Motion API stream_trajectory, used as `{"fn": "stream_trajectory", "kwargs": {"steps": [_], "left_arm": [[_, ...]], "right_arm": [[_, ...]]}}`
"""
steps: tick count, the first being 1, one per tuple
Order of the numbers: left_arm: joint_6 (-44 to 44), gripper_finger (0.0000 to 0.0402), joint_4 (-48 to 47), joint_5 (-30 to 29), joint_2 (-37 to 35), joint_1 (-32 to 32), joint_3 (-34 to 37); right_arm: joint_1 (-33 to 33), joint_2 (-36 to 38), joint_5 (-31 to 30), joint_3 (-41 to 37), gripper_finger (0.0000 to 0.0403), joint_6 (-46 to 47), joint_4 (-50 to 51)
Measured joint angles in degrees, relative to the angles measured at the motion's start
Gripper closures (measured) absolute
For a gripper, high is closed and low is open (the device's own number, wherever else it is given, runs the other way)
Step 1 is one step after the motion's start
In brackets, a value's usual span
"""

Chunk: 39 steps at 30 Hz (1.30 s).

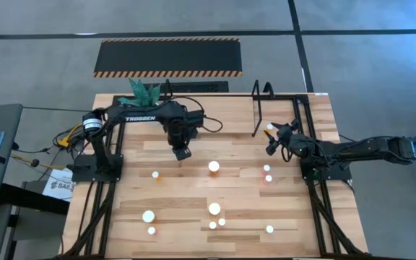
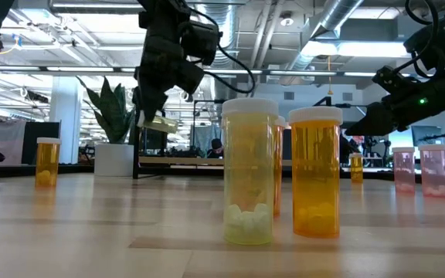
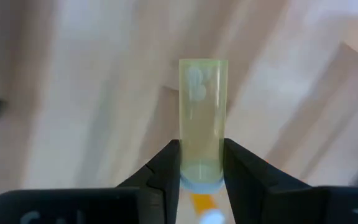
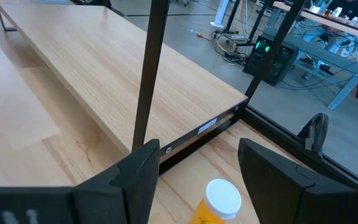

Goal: Pick and place medicine bottles onto shelf by color
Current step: Put the top left yellow pill bottle on the shelf

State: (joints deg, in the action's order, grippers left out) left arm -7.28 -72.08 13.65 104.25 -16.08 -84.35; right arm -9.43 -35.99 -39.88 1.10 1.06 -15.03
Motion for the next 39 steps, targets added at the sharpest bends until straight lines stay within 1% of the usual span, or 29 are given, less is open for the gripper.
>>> {"fn": "stream_trajectory", "kwargs": {"steps": [3,5,10,13,22,25,26,28,29,30,33,35,37,39], "left_arm": [[0.6,0.0314,0.2,-5.5,0.0,0.0,-1.0],[0.6,0.0314,2.1,-7.4,0.0,0.0,-1.2],[0.6,0.0314,7.1,-5.1,0.0,0.1,-1.2],[0.1,0.0314,9.5,-5.0,0.0,0.4,-1.2],[-2.1,0.0314,12.1,-5.0,0.0,2.1,-1.2],[-3.5,0.0314,13.2,-5.0,0.0,3.1,-1.2],[-3.8,0.0314,13.8,-5.0,0.0,3.5,-1.2],[-3.9,0.0314,15.3,-5.0,0.0,4.2,-1.2],[-3.9,0.0314,16.4,-5.0,0.0,4.5,-1.2],[-3.9,0.0314,17.6,-5.0,0.0,4.7,-1.2],[-3.9,0.0314,20.4,-4.1,0.0,5.2,-1.2],[-4.0,0.0314,22.0,-2.5,0.0,5.2,-1.2],[-4.3,0.0314,23.7,-1.7,0.0,5.2,-1.2],[-5.2,0.0314,25.1,-1.6,0.0,5.2,-1.2]], "right_arm": [[0.0,0.0,0.0,0.0,0.0159,0.0,0.0],[0.0,0.0,0.0,0.0,0.0159,0.0,0.0],[0.0,0.0,0.0,0.0,0.0159,0.0,0.0],[0.0,0.0,0.0,0.0,0.0159,0.0,0.0],[0.0,0.0,0.0,0.0,0.0159,0.0,-0.1],[-0.2,0.0,0.0,0.0,0.0159,1.0,-3.9],[-0.2,0.0,0.2,0.0,0.0159,4.1,-5.3],[0.3,0.0,3.6,0.0,0.0159,15.0,-6.8],[0.5,0.0,6.7,0.0,0.0159,19.8,-7.6],[0.7,0.0,10.5,0.0,0.0159,22.5,-8.4],[1.5,0.0,23.7,0.0,0.0159,24.0,-10.2],[2.6,0.0,30.4,0.0,0.0159,24.1,-13.6],[4.2,0.0,34.0,0.0,0.0159,24.1,-17.5],[6.1,0.0,34.3,0.0,0.0159,24.1,-21.4]]}}
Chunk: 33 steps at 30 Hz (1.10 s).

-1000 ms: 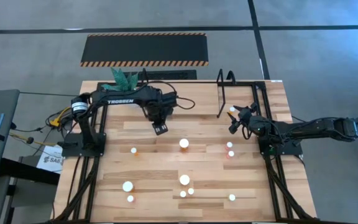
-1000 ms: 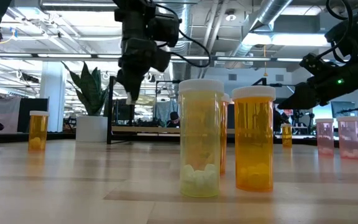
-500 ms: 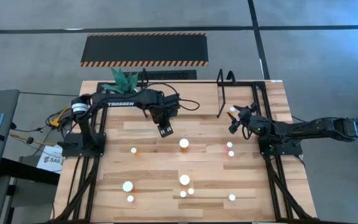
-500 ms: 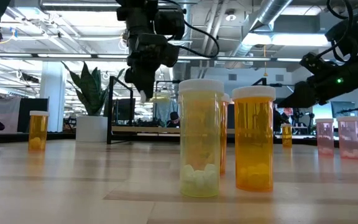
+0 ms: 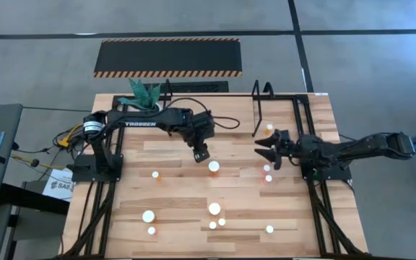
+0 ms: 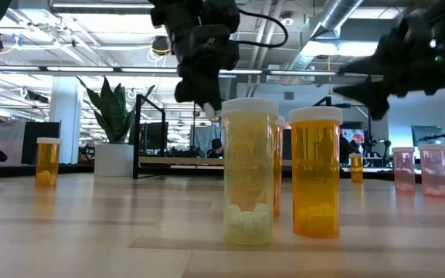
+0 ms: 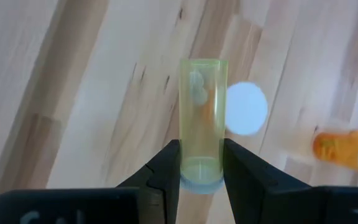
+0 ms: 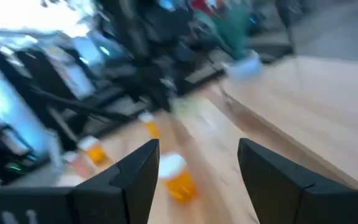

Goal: Pick and place medicine bottles onto shelf by color
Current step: Put the top left yellow pill bottle on the shelf

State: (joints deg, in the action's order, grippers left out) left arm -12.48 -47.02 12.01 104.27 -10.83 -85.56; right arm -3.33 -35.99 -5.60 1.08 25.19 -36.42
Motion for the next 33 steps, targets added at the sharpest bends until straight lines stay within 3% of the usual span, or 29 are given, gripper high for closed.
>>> {"fn": "stream_trajectory", "kwargs": {"steps": [5,10,15,22,28,33], "left_arm": [[-0.5,0.0314,5.2,-0.3,0.0,0.8,0.0],[0.8,0.0314,17.0,-1.8,0.0,2.1,0.0],[2.2,0.0314,28.6,-2.2,0.0,3.0,0.0],[0.9,0.0314,29.8,-1.3,0.0,3.8,0.0],[2.4,0.0314,36.3,-6.8,0.0,5.7,0.0],[3.4,0.0314,46.4,-8.0,0.0,6.7,0.0]], "right_arm": [[1.9,0.0,-0.2,0.0,0.0159,-0.1,-9.0],[1.8,0.0,-0.3,0.0,0.0159,2.3,-13.2],[2.3,0.0,-0.6,0.0,0.0159,1.5,-13.2],[3.0,0.0,-0.5,0.6,0.0159,0.0,-13.1],[3.0,-2.8,-0.6,4.6,0.0159,2.2,-11.8],[3.0,-6.4,-0.8,9.9,0.0159,-1.7,-12.1]]}}
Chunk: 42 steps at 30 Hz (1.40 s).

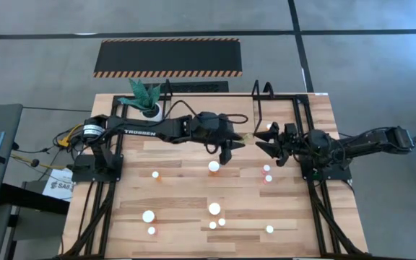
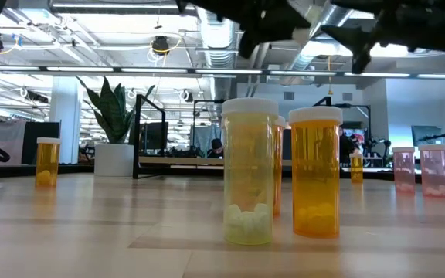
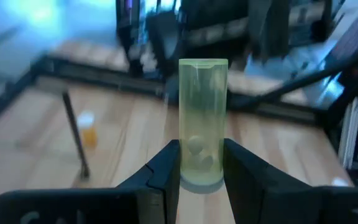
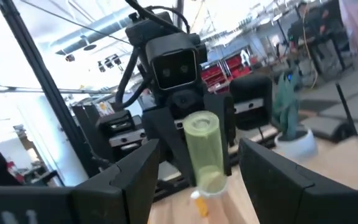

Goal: Pick and place medicine bottles onto shelf by color
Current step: Put the top left yellow pill bottle on the shelf

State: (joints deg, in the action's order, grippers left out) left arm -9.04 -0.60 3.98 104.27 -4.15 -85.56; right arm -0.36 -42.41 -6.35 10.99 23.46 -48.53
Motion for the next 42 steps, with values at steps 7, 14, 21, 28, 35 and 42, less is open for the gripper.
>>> {"fn": "stream_trajectory", "kwargs": {"steps": [7,14,21,28,35,42], "left_arm": [[1.0,0.0314,6.5,-0.2,0.0,0.9,0.0],[1.3,0.0314,7.9,-0.2,0.0,1.4,0.0],[1.3,0.0314,6.0,-0.2,0.0,1.5,0.0],[1.3,0.0314,5.2,-0.5,0.0,1.5,0.0],[2.4,0.0314,5.2,-2.8,0.0,1.5,0.0],[2.3,0.0314,5.2,-2.8,0.0,1.5,0.0]], "right_arm": [[0.0,-2.3,0.1,4.3,0.0159,-5.8,0.3],[0.0,-6.7,0.2,7.1,0.0159,-7.0,0.1],[0.0,-10.2,0.5,9.6,0.0182,-7.5,0.0],[0.0,-10.0,0.6,9.6,0.0227,-7.6,0.1],[0.0,-10.0,0.6,9.6,0.0250,-7.6,1.8],[0.0,-9.7,0.6,9.6,0.0261,-8.5,2.0]]}}
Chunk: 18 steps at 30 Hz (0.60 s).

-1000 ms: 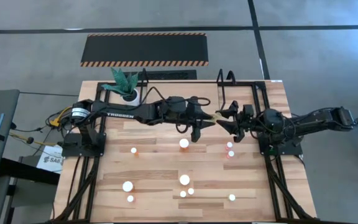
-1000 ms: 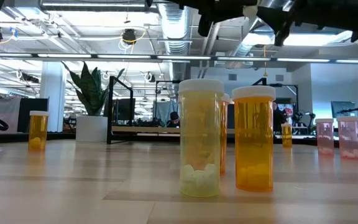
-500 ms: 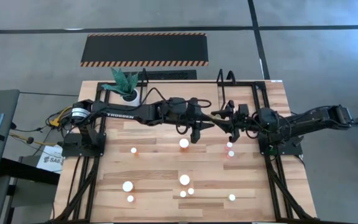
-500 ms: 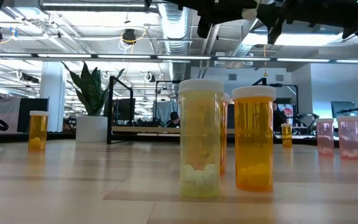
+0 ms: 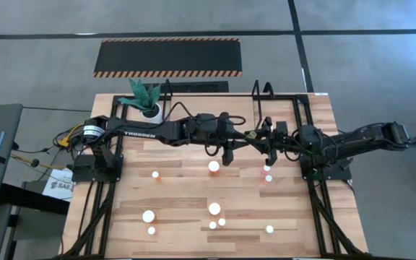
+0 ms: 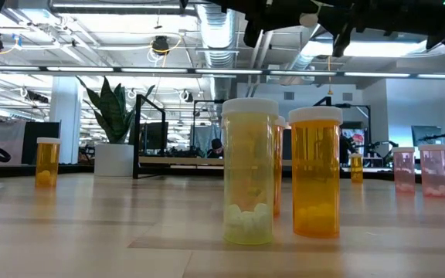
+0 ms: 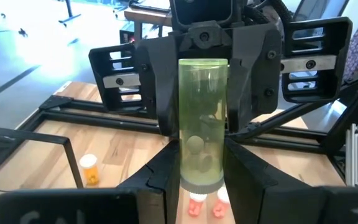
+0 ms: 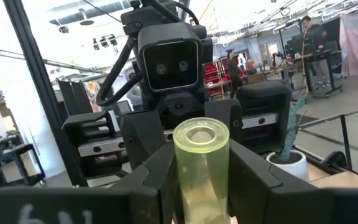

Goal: Pick and place medicine bottles onto shelf by color
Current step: Put the top left yellow pill bottle on the shelf

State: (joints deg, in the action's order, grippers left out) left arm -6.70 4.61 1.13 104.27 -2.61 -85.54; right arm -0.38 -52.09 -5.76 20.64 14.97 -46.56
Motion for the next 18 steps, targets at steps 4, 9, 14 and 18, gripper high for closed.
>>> {"fn": "stream_trajectory", "kwargs": {"steps": [4,9,14,18], "left_arm": [[0.0,0.0314,0.3,0.0,0.0,0.0,0.0],[0.0,0.0314,0.3,0.0,0.0,0.0,0.0],[-0.1,0.0314,0.0,0.0,0.0,0.0,0.0],[-0.3,0.0314,0.0,-0.1,0.0,0.0,0.0]], "right_arm": [[0.0,1.1,0.0,0.0,0.0265,-0.4,0.5],[0.0,2.4,0.0,0.0,0.0266,-0.5,2.1],[0.0,2.6,0.0,0.0,0.0266,-0.4,2.8],[0.0,2.6,0.0,0.0,0.0274,-0.5,2.8]]}}
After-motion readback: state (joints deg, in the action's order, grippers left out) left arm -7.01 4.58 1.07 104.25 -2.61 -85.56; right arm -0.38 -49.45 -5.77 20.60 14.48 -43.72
